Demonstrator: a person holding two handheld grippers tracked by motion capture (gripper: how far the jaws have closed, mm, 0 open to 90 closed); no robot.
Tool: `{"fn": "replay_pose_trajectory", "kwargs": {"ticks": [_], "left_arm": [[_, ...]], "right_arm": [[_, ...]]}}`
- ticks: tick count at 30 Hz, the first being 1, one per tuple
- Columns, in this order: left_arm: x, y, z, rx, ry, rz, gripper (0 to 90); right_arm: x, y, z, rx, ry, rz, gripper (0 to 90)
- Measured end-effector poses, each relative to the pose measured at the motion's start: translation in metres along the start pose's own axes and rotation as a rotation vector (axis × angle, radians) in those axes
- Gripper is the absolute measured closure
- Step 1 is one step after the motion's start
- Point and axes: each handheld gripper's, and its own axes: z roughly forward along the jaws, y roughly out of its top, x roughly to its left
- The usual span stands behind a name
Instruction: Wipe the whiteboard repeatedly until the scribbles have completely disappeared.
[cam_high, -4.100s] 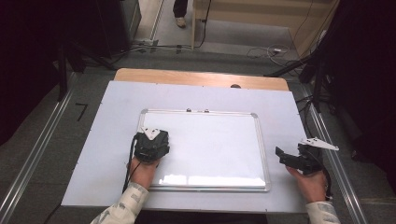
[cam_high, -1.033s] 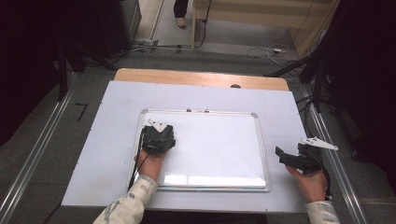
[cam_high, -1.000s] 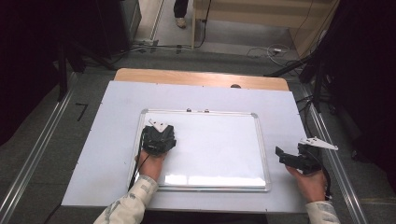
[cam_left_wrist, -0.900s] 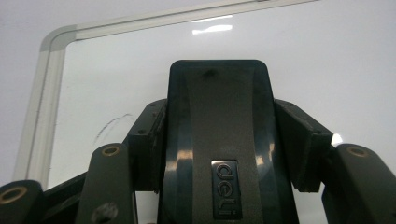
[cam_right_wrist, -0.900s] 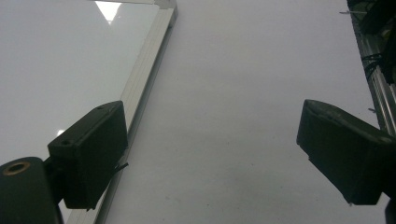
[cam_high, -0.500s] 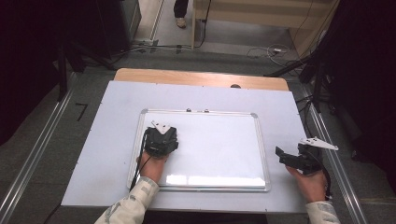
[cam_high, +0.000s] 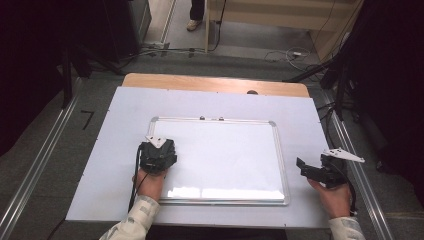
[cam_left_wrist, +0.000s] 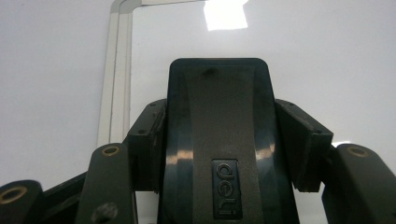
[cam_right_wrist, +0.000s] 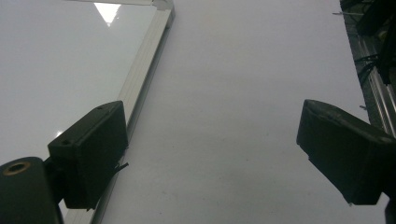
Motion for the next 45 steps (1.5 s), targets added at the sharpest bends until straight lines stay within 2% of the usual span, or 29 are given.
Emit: {"fn": "replay_pose_trajectory", "kwargs": {"ticks": [9, 14, 20, 39, 45], "left_arm": [[0.007, -0.009, -0.010, 0.010, -0.006, 0.006, 41.2], [0.012, -0.007, -0.008, 0.012, -0.001, -0.006, 41.2], [0.018, 0.004, 0.003, 0.021, 0.015, -0.019, 41.2], [0.021, 0.040, 0.041, 0.031, 0.030, -0.045, 41.2], [0.023, 0.046, 0.048, 0.030, 0.030, -0.051, 41.2]], "right_arm": [[0.000, 0.000, 0.000, 0.005, -0.001, 0.003, 7.5], [0.000, 0.000, 0.000, 0.003, -0.002, 0.003, 8.4], [0.000, 0.000, -0.001, -0.002, -0.004, 0.006, 8.4], [0.000, -0.001, 0.000, 0.004, -0.008, 0.001, 8.4], [-0.002, -0.002, 0.000, 0.005, -0.011, 0.007, 8.4]]}}
